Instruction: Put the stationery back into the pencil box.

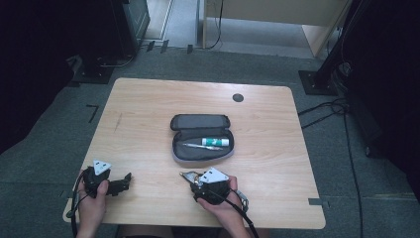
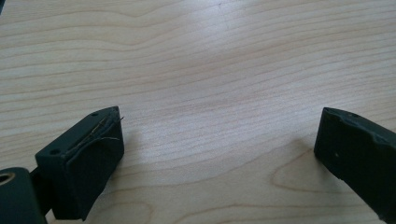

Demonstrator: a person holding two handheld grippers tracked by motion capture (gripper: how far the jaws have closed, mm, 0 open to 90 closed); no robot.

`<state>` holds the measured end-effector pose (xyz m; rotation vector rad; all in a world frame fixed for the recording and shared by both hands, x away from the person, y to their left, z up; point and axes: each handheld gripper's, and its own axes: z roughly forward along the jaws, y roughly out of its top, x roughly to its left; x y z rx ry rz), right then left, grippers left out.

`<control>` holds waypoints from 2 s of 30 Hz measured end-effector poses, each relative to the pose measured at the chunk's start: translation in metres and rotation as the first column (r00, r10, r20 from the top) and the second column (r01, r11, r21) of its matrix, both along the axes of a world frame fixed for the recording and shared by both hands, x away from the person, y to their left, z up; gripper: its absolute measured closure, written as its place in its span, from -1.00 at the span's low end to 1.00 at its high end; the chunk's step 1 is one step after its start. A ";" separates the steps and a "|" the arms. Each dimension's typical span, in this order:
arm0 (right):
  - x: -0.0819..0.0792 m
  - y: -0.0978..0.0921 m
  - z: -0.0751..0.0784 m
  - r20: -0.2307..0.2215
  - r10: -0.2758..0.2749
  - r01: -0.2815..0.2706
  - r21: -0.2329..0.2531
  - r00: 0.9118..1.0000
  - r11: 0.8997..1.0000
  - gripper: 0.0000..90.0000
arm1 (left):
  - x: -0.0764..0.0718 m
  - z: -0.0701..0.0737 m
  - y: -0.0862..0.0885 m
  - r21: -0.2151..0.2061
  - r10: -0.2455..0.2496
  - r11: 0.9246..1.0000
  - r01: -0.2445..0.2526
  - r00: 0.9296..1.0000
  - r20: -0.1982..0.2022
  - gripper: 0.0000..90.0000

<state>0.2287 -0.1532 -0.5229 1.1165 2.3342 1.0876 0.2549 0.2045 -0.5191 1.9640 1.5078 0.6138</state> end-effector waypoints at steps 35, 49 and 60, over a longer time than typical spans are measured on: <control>-0.004 -0.030 0.044 0.034 0.024 -0.026 0.064 0.999 0.998 -0.07 | 0.000 0.000 0.000 0.001 -0.001 1.000 0.001 1.000 0.001 -0.96; 0.040 -0.044 0.070 0.038 0.021 -0.023 0.054 0.999 0.998 -0.07 | 0.000 0.000 0.000 -0.001 0.000 1.000 0.000 1.000 0.000 -0.96; 0.096 -0.036 0.070 -0.009 0.012 -0.012 0.012 1.000 1.000 -0.07 | 0.000 0.000 0.000 0.001 0.000 1.000 0.000 1.000 0.000 -0.96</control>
